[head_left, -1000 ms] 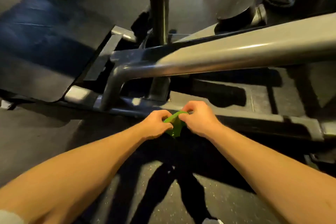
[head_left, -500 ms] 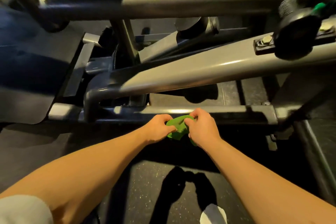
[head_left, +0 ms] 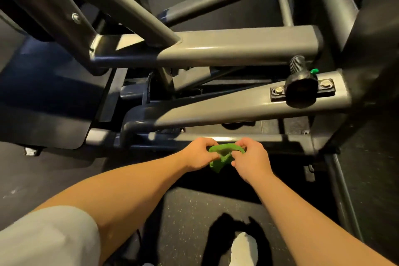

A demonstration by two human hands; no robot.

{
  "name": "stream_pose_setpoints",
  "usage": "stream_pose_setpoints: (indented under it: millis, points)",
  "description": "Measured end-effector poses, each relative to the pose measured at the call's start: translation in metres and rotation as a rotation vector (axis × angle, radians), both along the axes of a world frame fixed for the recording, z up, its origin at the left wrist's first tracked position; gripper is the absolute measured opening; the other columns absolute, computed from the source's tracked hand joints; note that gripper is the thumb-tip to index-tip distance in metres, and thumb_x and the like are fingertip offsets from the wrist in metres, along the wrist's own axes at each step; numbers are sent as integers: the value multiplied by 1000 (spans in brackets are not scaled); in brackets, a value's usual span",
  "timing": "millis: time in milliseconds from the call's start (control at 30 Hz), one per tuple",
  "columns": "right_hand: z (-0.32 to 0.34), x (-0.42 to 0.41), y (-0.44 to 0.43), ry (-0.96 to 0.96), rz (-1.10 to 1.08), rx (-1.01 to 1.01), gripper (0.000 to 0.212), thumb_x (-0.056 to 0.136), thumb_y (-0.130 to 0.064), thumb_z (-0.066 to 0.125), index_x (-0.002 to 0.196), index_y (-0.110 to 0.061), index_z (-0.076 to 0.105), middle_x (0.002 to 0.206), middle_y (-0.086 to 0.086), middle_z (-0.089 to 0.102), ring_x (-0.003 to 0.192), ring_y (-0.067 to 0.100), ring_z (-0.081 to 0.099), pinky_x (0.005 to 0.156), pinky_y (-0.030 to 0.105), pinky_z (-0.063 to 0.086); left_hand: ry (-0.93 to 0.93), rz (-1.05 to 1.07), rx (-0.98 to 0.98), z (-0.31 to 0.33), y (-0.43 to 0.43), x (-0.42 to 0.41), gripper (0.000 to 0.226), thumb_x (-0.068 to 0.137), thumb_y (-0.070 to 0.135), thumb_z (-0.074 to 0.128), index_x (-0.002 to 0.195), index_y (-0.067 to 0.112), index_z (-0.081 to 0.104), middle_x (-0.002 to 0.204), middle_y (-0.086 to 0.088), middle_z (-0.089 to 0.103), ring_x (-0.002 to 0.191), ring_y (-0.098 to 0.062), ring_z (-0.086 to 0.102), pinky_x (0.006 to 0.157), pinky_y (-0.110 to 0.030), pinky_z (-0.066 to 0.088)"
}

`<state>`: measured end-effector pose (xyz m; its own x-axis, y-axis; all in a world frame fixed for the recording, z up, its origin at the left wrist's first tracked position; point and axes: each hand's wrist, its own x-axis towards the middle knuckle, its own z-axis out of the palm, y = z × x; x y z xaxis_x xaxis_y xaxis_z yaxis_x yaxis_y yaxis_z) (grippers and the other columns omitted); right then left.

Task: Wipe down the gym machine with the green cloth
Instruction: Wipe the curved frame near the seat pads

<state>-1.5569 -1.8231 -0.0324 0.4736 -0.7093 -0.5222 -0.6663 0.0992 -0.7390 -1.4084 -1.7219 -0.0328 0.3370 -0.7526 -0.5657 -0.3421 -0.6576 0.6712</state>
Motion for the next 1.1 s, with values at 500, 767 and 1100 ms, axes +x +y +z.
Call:
stream_pose_setpoints:
  millis: [500, 767, 1100]
  points:
    - [185, 0, -14, -9, -3, 91, 23, 87, -2, 71, 93, -21, 60, 96, 2, 65, 88, 22, 64, 72, 33, 53, -100, 78, 126, 183, -17, -12, 28, 93, 40, 69, 81, 15, 64, 83, -6, 65, 81, -24, 61, 80, -41, 52]
    - [296, 28, -33, -73, 23, -59, 32, 86, -9, 73, 109, -21, 54, 103, 1, 62, 94, 22, 59, 78, 27, 39, -155, 112, 56, 299, -23, -2, 20, 89, 30, 74, 88, 12, 65, 86, -3, 64, 78, -18, 58, 69, -31, 45]
    - [427, 69, -39, -307, 199, -262, 22, 88, -7, 68, 87, -28, 60, 95, -1, 65, 86, 20, 63, 65, 27, 47, -309, 325, -157, 458, -16, 33, 12, 89, 24, 73, 88, 19, 62, 86, -1, 66, 79, -14, 61, 66, -25, 47]
